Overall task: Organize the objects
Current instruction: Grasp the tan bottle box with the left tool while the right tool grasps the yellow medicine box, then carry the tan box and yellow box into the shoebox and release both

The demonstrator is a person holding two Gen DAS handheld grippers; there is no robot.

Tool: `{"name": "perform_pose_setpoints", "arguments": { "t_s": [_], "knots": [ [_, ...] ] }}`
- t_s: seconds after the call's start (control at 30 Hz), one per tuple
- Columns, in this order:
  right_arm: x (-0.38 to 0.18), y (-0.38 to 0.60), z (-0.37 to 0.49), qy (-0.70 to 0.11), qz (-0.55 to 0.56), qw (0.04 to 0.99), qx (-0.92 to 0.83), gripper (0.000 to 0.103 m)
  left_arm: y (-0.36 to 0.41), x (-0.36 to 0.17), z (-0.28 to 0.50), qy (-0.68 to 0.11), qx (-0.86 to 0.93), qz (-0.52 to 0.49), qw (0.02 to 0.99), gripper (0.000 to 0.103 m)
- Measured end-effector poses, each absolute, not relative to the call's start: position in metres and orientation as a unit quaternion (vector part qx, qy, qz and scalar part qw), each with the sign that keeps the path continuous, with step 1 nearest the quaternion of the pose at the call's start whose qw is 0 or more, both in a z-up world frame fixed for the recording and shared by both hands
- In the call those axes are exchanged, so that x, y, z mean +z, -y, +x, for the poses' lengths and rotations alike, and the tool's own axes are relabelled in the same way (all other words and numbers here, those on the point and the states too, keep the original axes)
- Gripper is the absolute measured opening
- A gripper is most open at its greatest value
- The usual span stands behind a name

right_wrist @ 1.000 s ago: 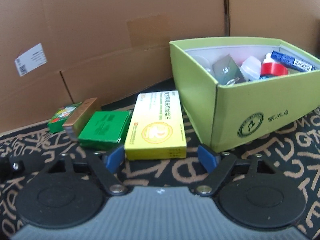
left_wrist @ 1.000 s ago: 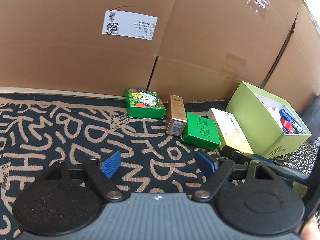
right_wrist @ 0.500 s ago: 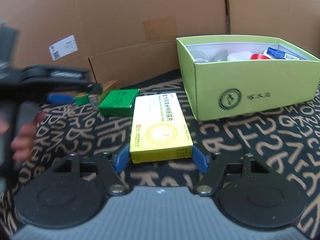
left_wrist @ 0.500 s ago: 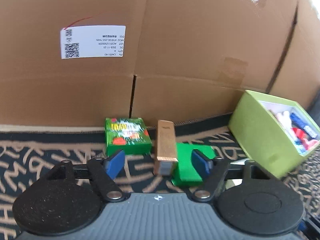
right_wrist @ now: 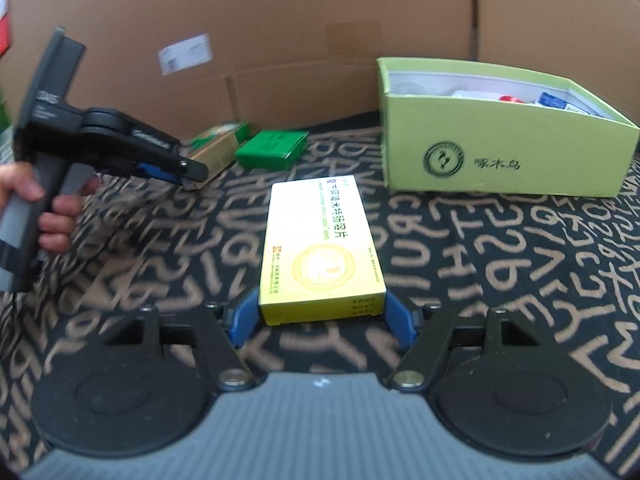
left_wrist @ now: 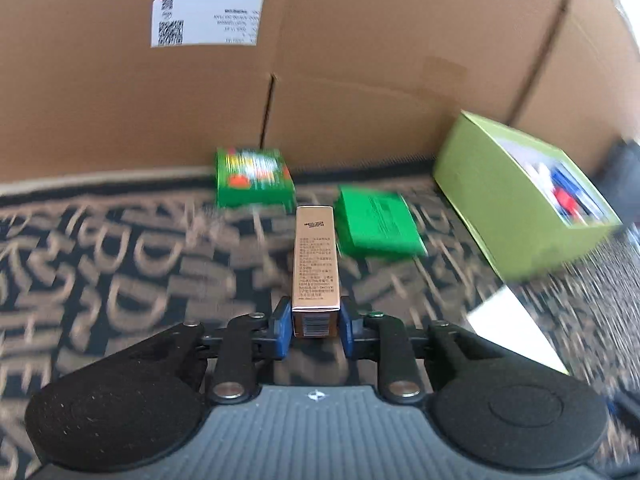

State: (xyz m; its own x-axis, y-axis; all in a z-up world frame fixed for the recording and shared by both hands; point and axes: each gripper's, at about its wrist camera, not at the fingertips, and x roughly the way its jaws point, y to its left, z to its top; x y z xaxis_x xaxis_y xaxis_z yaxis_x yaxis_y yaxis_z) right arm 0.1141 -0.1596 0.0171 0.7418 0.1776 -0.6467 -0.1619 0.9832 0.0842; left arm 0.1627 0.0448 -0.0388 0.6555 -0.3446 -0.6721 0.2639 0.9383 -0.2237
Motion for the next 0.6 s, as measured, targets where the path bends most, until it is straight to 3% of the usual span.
{"name": "perform_pose_setpoints", "arguments": {
  "t_s": [0.27,0.4,0.6],
  "knots": [
    [0.021,0.153,0.118,-0.332,-0.021,0.938,0.096,0.082,-0.043,-0.036,0.143,-0.38,-0.165,-0.032,0.91,0.03],
    [0.02,0.149,0.129,-0.325,-0.031,0.94,0.096,0.083,-0.035,-0.039,0.155,-0.383,-0.156,-0.033,0.91,0.046],
    [0.014,0.149,0.144,-0.334,-0.046,0.936,0.097,0.083,-0.025,-0.041,0.159,-0.384,-0.155,-0.001,0.91,0.044]
  ]
}}
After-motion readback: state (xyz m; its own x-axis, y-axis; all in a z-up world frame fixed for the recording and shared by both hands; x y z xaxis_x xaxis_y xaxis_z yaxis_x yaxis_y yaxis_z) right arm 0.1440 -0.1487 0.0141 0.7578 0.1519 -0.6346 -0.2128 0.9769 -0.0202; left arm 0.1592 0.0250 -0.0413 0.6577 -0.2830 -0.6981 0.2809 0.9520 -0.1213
